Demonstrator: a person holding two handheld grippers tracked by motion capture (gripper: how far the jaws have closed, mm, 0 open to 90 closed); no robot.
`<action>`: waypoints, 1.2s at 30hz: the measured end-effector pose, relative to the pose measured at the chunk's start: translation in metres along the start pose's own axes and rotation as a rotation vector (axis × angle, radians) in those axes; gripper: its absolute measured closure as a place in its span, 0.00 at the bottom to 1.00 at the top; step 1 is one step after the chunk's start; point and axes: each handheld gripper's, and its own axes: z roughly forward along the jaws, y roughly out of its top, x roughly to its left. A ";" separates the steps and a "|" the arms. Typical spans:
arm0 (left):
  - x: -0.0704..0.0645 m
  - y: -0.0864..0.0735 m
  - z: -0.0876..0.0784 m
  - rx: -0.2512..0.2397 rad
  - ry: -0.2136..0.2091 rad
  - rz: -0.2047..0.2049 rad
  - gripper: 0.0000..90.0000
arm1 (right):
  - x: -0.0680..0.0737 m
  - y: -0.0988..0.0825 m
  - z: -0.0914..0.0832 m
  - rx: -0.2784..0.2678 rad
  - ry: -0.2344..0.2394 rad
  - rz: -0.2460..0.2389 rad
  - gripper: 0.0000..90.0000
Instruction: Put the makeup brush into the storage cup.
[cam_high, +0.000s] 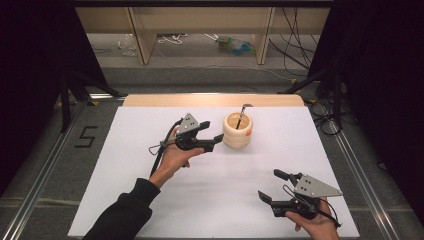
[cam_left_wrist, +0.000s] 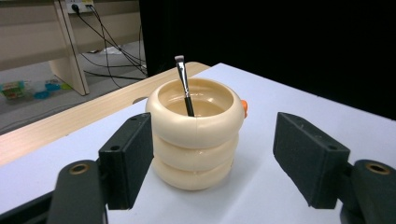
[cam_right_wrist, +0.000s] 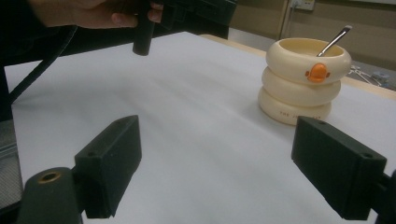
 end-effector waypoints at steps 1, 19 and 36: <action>-0.001 0.000 -0.001 0.000 -0.003 -0.007 0.32 | 0.000 0.000 0.000 -0.003 -0.002 0.000 0.19; -0.002 -0.005 -0.028 -0.007 0.015 0.026 0.27 | 0.001 0.000 0.002 -0.018 0.007 -0.002 0.19; -0.004 -0.014 -0.051 -0.007 0.019 0.041 0.26 | 0.001 0.000 0.002 -0.017 0.005 0.000 0.19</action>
